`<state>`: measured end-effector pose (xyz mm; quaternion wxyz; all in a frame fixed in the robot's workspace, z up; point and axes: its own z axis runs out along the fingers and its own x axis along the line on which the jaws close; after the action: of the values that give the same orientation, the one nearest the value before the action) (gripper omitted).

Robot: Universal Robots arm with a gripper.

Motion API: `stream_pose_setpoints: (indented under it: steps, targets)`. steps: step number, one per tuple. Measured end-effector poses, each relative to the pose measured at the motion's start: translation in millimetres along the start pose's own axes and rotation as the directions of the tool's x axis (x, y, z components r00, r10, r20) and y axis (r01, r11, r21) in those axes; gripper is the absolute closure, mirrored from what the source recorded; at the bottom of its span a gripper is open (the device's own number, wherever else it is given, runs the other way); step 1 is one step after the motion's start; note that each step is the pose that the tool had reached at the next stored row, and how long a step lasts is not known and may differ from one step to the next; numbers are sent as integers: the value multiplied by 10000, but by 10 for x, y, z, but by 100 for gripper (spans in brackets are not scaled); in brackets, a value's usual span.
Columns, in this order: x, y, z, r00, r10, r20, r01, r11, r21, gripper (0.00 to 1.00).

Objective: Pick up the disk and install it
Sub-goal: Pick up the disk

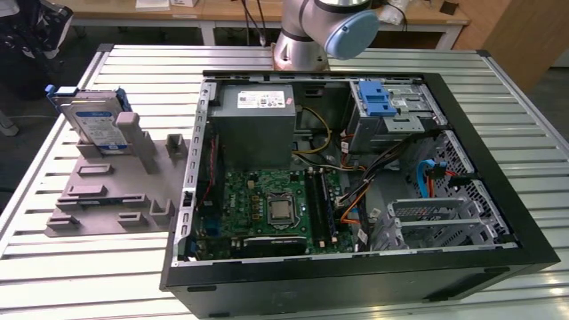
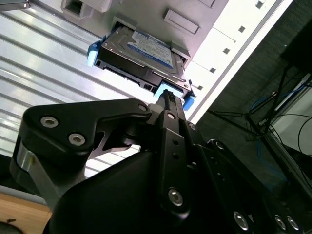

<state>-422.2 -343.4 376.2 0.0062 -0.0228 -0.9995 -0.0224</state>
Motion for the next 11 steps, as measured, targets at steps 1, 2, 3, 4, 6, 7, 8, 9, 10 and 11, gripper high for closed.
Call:
stream_pose_setpoints:
  steps: [1,2,3,4,6,7,8,9,10,11]
  targets:
    - [0,0,0,10000,0,0,0,10000,-1,89]
    - [0,0,0,10000,-1,0,1,10000,0,89]
    - [0,0,0,10000,-2,0,2,10000,0,89]
    - [0,0,0,10000,-2,0,2,10000,0,89]
    - [0,0,0,10000,-7,0,7,10000,0,89]
    - [0,0,0,10000,-14,0,14,10000,0,89]
    - [0,0,0,10000,-30,-2,30,10000,0,89]
    - [0,0,0,10000,-56,-2,56,10000,1,89]
    - [0,0,0,10000,-95,-3,95,10000,1,89]
    - [0,0,1,9999,-135,-5,135,9999,1,89]
